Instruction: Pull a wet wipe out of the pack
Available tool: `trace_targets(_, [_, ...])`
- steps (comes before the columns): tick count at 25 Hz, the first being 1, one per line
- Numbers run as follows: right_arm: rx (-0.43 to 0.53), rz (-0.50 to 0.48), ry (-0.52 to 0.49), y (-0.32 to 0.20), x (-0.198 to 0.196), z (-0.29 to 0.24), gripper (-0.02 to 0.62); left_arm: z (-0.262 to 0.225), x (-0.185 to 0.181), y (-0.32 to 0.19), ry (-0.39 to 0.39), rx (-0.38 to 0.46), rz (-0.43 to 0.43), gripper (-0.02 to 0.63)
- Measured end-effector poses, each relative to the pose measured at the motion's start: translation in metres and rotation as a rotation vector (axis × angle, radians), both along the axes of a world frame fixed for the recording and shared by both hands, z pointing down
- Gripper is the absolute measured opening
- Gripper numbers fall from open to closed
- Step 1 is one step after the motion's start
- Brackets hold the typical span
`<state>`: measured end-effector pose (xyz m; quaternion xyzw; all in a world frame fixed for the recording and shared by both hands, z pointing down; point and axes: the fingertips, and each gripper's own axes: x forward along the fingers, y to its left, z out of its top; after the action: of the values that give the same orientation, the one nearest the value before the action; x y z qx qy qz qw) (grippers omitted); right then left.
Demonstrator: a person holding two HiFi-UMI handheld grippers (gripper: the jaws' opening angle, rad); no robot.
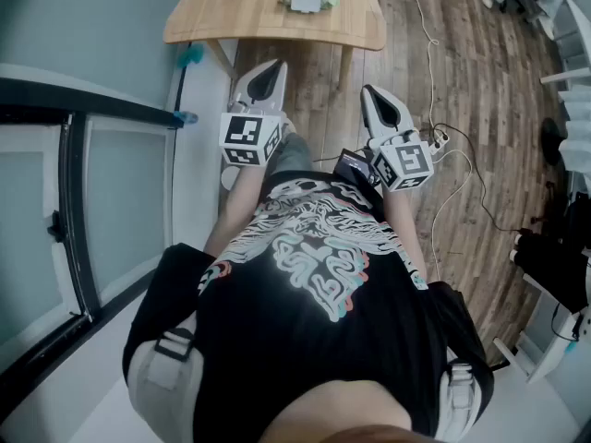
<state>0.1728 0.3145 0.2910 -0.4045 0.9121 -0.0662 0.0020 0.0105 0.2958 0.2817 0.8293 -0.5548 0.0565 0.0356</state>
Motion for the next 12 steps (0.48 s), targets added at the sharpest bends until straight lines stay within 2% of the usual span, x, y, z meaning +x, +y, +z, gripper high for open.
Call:
trace_targets(9, [-0.008, 0.016, 0.0, -0.004, 0.0029, 0.0019, -0.002, 0.0018, -0.0012, -0.0031, -0.002, -0.005, -0.005, -0.014])
trace_targets(12, [-0.008, 0.031, -0.026, -0.0044, 0.0062, -0.0003, -0.002, -0.0003, -0.0025, -0.0013, -0.002, 0.002, -0.01, -0.014])
